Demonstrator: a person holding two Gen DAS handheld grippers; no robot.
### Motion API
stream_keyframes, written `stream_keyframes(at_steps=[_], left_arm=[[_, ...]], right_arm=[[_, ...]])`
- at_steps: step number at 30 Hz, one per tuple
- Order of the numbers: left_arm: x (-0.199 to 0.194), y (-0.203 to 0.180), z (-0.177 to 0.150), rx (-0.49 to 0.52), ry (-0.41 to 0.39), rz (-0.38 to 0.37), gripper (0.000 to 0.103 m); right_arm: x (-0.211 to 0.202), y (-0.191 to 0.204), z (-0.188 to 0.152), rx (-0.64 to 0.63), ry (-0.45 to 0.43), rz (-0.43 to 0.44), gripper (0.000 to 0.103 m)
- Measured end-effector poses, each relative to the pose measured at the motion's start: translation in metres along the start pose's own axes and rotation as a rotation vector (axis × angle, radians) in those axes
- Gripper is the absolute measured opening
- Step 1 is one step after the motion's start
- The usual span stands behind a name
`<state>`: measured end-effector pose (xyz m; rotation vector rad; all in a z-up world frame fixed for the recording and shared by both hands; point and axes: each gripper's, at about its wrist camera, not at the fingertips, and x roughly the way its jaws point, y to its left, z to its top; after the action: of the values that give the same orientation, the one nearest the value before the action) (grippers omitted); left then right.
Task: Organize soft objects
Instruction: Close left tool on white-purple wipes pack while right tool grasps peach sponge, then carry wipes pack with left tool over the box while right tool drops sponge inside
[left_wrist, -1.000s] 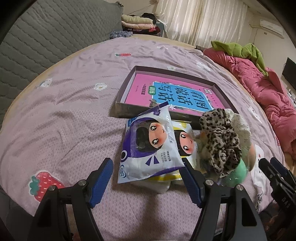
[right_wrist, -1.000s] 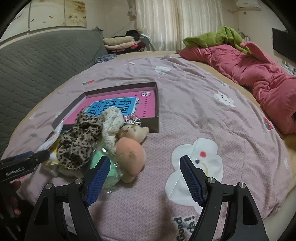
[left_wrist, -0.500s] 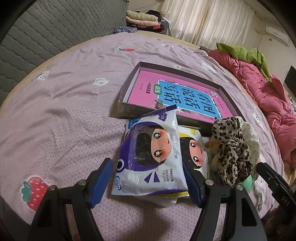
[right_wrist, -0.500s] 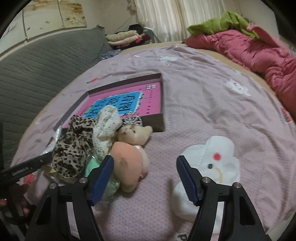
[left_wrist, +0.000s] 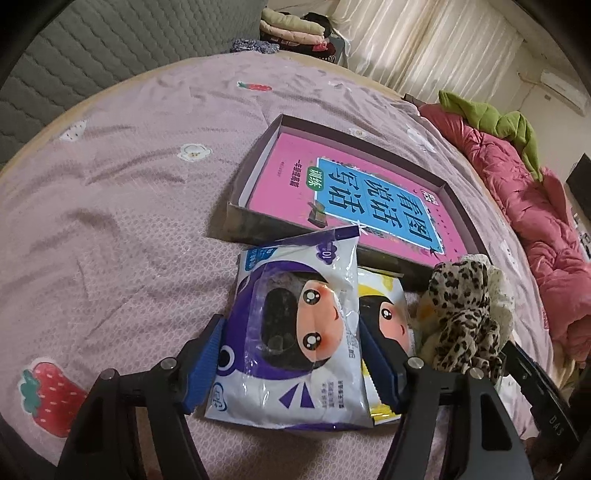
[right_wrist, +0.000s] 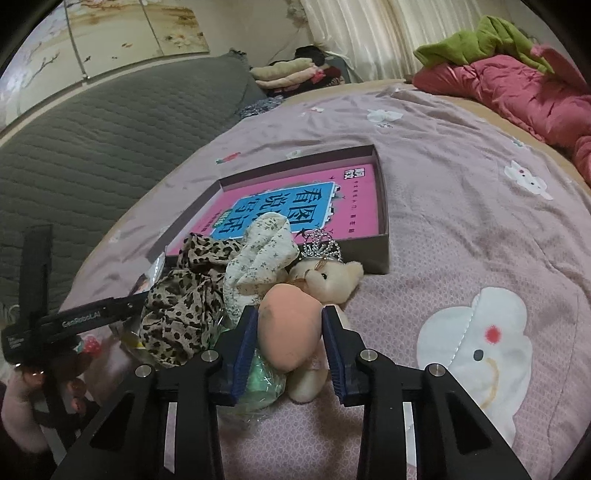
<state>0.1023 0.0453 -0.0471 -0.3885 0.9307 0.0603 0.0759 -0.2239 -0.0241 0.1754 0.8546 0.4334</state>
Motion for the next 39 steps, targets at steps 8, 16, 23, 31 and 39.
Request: stream_keyframes(at_steps=[8, 16, 23, 31, 39], left_arm=[[0.000, 0.000, 0.002, -0.005, 0.013, -0.035, 0.057], [-0.020, 0.000, 0.007, 0.004, -0.045, -0.045, 0.052], [-0.043, -0.003, 0.020, 0.009, -0.088, -0.074, 0.052], [-0.049, -0.004, 0.029, 0.020, -0.092, -0.061, 0.051], [-0.055, -0.003, 0.040, 0.024, -0.108, -0.072, 0.051]], right_arm=[[-0.013, 0.000, 0.004, -0.009, -0.036, -0.042, 0.035], [-0.027, 0.003, 0.010, -0.050, -0.075, -0.108, 0.035], [-0.036, 0.006, 0.014, -0.067, -0.110, -0.135, 0.035], [-0.046, 0.007, 0.025, -0.071, -0.160, -0.138, 0.035], [-0.046, 0.015, 0.038, -0.094, -0.197, -0.130, 0.035]])
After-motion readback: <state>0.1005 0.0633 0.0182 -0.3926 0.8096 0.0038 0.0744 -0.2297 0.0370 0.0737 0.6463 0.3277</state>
